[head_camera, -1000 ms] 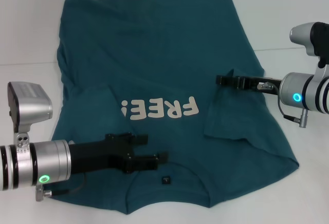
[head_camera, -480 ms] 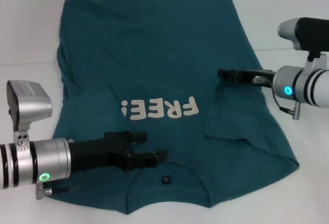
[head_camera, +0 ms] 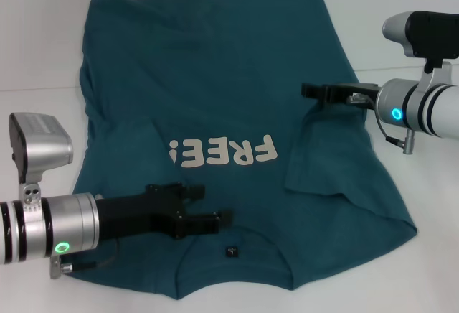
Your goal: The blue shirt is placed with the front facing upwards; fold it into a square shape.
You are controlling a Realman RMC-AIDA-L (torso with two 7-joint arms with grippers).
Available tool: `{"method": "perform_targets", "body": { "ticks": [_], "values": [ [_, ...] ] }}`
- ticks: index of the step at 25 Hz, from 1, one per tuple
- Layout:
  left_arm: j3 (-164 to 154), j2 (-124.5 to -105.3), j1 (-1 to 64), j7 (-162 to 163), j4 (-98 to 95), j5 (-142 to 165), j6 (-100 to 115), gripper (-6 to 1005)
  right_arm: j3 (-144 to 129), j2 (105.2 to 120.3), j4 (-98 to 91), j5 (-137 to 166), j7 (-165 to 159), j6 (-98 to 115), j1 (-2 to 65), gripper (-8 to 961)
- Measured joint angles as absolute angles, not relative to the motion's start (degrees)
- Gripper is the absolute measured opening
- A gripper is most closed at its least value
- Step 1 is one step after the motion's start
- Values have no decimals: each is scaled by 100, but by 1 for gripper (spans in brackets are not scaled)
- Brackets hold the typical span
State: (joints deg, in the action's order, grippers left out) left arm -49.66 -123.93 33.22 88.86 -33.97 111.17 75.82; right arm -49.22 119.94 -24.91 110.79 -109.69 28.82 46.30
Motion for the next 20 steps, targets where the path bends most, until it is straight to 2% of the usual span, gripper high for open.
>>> {"method": "perform_targets", "body": {
  "ticks": [9, 16, 20],
  "values": [
    [-4896, -12393, 3268, 8891, -3392, 11117, 7597, 875, -4918, 11986, -2572, 10869, -10724, 3484, 4390, 819],
    [-4688, -12357, 3137, 9368, -3513, 11193, 7786, 875, -4889, 11942, -3251, 10534, -10479, 4994, 3644, 819],
    [-4635, -12333, 2988, 9911, -3732, 11252, 7807, 875, -4880, 11857, -3569, 10517, -10487, 5716, 3246, 819]
  ]
}}
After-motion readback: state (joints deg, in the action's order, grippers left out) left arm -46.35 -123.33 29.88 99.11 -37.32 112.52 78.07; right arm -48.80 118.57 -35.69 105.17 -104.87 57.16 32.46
